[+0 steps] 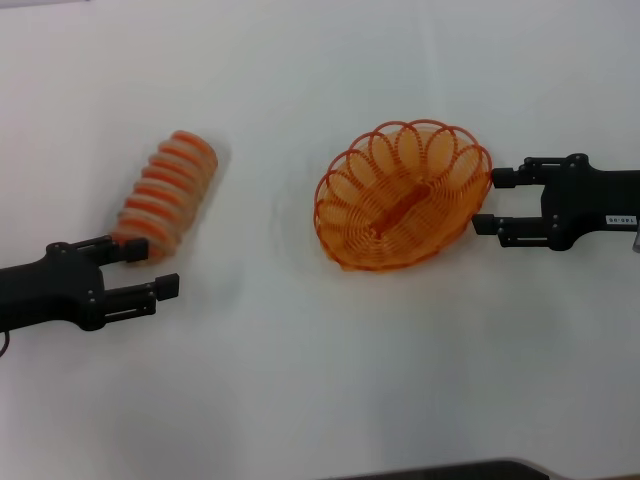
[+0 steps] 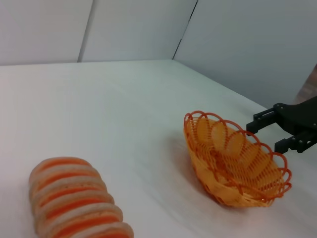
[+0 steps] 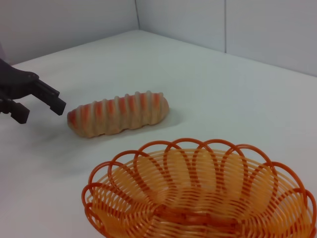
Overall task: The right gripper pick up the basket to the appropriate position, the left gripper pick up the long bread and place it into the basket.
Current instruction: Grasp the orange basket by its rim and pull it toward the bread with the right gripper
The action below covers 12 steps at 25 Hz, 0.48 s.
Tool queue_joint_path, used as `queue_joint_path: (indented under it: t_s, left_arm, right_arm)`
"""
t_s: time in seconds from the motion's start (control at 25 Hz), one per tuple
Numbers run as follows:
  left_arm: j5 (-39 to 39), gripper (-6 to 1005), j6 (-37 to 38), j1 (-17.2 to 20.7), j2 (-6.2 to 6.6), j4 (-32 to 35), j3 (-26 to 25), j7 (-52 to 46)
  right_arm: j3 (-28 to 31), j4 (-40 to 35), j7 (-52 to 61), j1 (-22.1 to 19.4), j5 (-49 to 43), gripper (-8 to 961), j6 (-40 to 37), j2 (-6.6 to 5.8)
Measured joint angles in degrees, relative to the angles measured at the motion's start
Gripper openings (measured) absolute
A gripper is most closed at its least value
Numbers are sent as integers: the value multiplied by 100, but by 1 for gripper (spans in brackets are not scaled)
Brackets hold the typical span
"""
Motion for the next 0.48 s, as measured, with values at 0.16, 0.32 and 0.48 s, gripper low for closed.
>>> queue_joint_path:
  t_s: [0.16, 0.32, 0.48]
  left_arm:
    - [10, 752, 0, -14, 0, 0, 3, -1]
    - [17, 752, 0, -15, 0, -4, 1, -2]
    - [13, 752, 0, -15, 0, -9, 0, -2]
  right_arm:
    - [-5, 0, -1, 10, 0, 736, 0, 0]
    - [-8, -1, -2, 11, 0, 737, -1, 0]
    - [-8, 0, -3, 9, 0, 737, -2, 0]
